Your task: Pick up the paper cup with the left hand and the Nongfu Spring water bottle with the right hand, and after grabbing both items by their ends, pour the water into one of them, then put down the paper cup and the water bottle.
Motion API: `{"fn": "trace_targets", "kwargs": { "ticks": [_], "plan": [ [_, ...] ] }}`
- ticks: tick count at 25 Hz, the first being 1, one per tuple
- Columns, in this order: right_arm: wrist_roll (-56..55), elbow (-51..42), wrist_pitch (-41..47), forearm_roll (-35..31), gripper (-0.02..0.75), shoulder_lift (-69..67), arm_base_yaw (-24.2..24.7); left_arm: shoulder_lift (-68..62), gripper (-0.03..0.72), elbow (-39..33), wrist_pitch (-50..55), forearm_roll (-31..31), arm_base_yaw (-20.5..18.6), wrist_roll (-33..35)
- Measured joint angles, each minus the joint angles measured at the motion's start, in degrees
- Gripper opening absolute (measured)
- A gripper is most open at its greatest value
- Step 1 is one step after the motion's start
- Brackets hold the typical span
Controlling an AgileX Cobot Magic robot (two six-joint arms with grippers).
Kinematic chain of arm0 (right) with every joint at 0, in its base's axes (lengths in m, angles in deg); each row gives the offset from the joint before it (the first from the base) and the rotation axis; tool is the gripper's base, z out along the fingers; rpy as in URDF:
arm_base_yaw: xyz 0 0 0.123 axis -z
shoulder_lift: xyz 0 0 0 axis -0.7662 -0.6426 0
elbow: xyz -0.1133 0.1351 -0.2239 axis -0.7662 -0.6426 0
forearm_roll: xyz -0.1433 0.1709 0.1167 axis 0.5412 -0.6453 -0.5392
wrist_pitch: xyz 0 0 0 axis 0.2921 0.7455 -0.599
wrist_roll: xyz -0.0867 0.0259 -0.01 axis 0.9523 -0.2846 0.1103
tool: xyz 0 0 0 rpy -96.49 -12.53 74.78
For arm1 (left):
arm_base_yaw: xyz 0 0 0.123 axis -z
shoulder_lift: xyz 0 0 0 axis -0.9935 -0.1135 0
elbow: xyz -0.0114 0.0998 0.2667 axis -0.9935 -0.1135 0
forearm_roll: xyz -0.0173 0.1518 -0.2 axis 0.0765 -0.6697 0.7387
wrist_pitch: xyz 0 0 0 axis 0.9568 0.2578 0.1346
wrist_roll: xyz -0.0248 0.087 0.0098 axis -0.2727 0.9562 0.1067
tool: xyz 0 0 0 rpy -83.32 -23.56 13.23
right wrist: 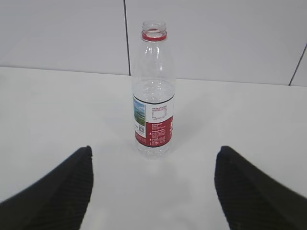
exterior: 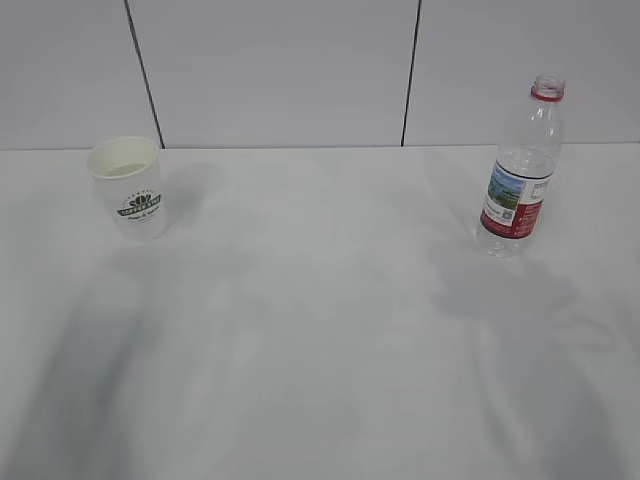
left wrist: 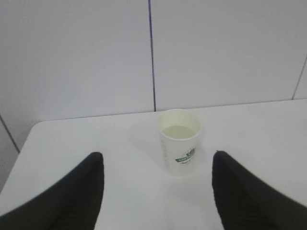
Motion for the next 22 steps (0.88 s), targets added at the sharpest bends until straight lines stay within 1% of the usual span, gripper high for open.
{"fn": "trace_targets", "kwargs": {
  "ticks": [3, 5, 10, 18, 22],
  "plan": [
    [0.0, -0.1, 1.5, 0.0, 0.594, 1.5, 0.0, 2.2, 0.519, 0.9, 3.0, -0.6, -2.7, 0.0],
    [0.0, -0.2, 2.6, 0.0, 0.594, 2.1, 0.0, 3.6, 0.515, 1.1, 5.1, -1.0, -3.5, 0.0],
    [0.0, -0.2, 5.9, 0.0, 0.594, 4.1, 0.0, 6.9, 0.509, 1.1, 11.4, -1.5, -3.8, 0.0],
    [0.0, -0.2, 12.3, 0.0, 0.593, 8.0, 0.0, 9.8, 0.507, 1.1, 17.2, -2.5, -4.0, 0.0],
    [0.0, -0.2, 15.2, 0.0, 0.593, 9.7, 0.0, 10.8, 0.507, 2.6, 21.8, -2.5, -4.0, 0.0]
  ]
}}
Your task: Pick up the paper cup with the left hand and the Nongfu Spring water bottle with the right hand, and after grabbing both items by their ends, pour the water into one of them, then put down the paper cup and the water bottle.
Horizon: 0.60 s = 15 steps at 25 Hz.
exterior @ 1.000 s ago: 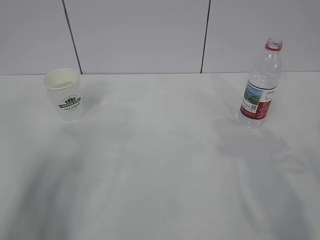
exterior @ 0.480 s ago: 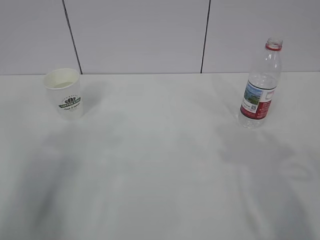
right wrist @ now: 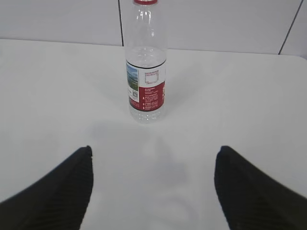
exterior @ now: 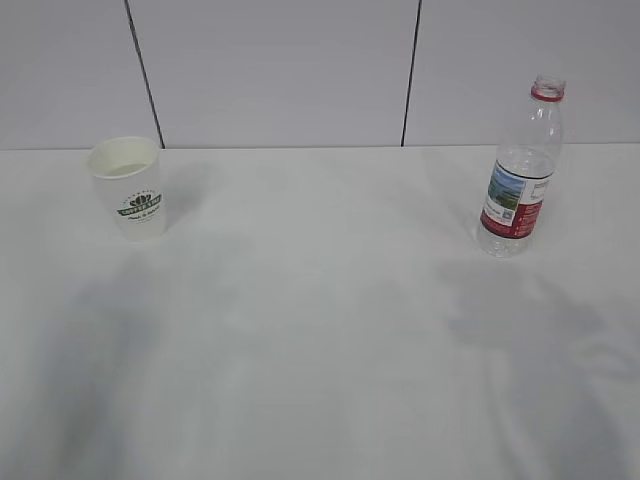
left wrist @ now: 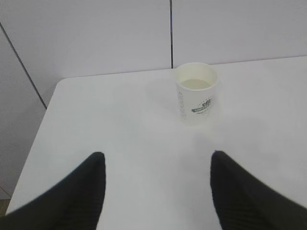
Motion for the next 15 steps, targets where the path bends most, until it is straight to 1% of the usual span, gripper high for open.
{"fn": "trace_targets", "kwargs": {
  "ticks": [6, 15],
  "plan": [
    [0.0, 2.1, 7.4, 0.0, 0.594, 2.8, 0.0, 0.4, 0.507, 3.1, 8.1, 0.0, 0.0, 0.0],
    [0.0, 4.8, 18.9, 0.0, 0.588, 6.2, 0.0, 2.4, 0.506, 4.3, 17.3, -0.1, 0.0, 0.0]
  ]
}}
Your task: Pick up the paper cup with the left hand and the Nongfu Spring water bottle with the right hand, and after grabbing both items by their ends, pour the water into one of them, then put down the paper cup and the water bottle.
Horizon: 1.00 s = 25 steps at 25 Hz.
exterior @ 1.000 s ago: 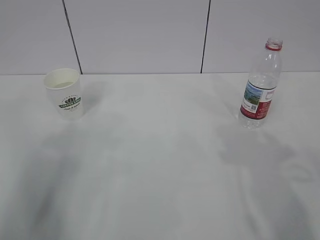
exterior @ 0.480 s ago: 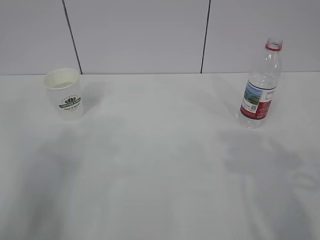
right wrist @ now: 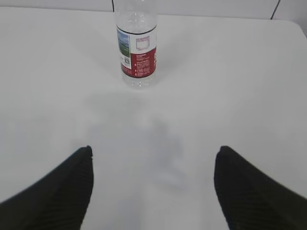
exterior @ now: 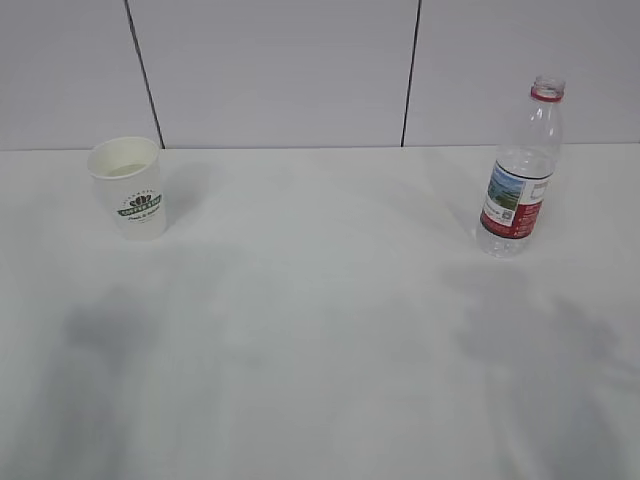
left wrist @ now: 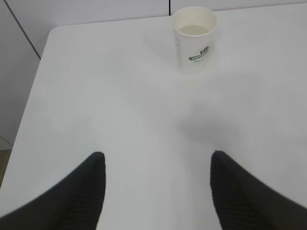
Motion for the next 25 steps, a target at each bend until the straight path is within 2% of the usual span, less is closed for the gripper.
{"fn": "trace_targets", "kwargs": {
  "ticks": [8, 19, 25],
  "plan": [
    [0.0, 0.6, 5.6, -0.1, 0.566, 5.9, 0.0, 5.3, 0.506, 0.1, 8.1, 0.0, 0.0, 0.0],
    [0.0, 0.6, 13.4, -0.2, 0.564, 14.9, 0.0, 13.8, 0.506, 0.1, 9.1, 1.0, 0.0, 0.0],
    [0.0, 1.6, 16.7, -0.2, 0.564, 21.4, 0.0, 16.5, 0.506, -2.2, 9.3, 3.2, 0.0, 0.0]
  ]
}}
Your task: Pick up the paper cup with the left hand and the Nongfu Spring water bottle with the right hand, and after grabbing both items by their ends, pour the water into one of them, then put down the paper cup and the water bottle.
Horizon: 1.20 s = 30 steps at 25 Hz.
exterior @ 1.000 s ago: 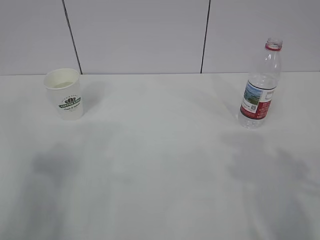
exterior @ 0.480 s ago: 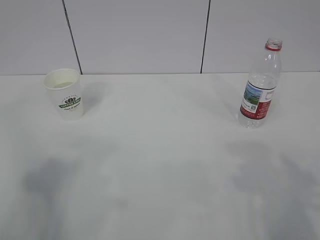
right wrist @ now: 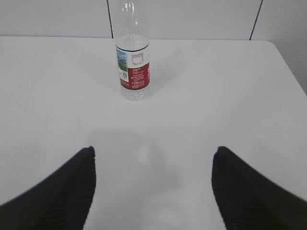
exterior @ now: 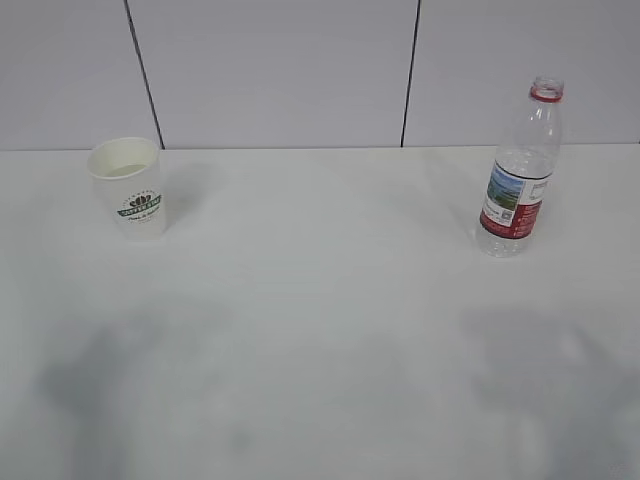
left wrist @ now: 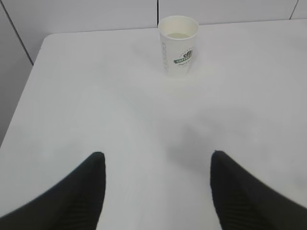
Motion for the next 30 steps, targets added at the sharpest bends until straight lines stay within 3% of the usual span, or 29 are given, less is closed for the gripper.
{"fn": "trace_targets", "kwargs": {
  "ticks": [12, 30],
  "plan": [
    [0.0, 2.9, 6.9, -0.6, 0.564, 3.3, 0.0, 8.4, 0.506, 0.0, 0.1, 1.3, 0.0, 0.0],
    [0.1, 5.9, 17.0, -3.2, 0.561, 9.8, 0.0, 8.6, 0.463, 0.2, 2.7, 1.7, -0.2, 0.0]
  ]
}}
